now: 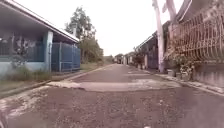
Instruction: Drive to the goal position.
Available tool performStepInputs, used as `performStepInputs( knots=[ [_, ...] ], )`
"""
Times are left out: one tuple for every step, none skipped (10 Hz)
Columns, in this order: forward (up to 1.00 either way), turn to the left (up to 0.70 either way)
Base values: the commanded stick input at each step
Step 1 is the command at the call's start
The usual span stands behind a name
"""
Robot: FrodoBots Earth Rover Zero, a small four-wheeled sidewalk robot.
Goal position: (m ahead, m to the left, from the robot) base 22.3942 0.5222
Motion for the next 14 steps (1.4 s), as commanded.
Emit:
performStepInputs(
  knots=[
    [0.70, -0.24],
    [0.70, -0.24],
    [0.70, -0.02],
    [0.70, 0.00],
    [0.70, 0.00],
    [0.70, 0.00],
    [0.70, 0.00],
    [0.70, 0.00],
    [0.70, 0.00],
    [0.70, 0.00],
    [0.70, 0.00],
    [0.70, 0.00],
    [0.70, 0.00],
    [0.70, 0.00]
  ],
)
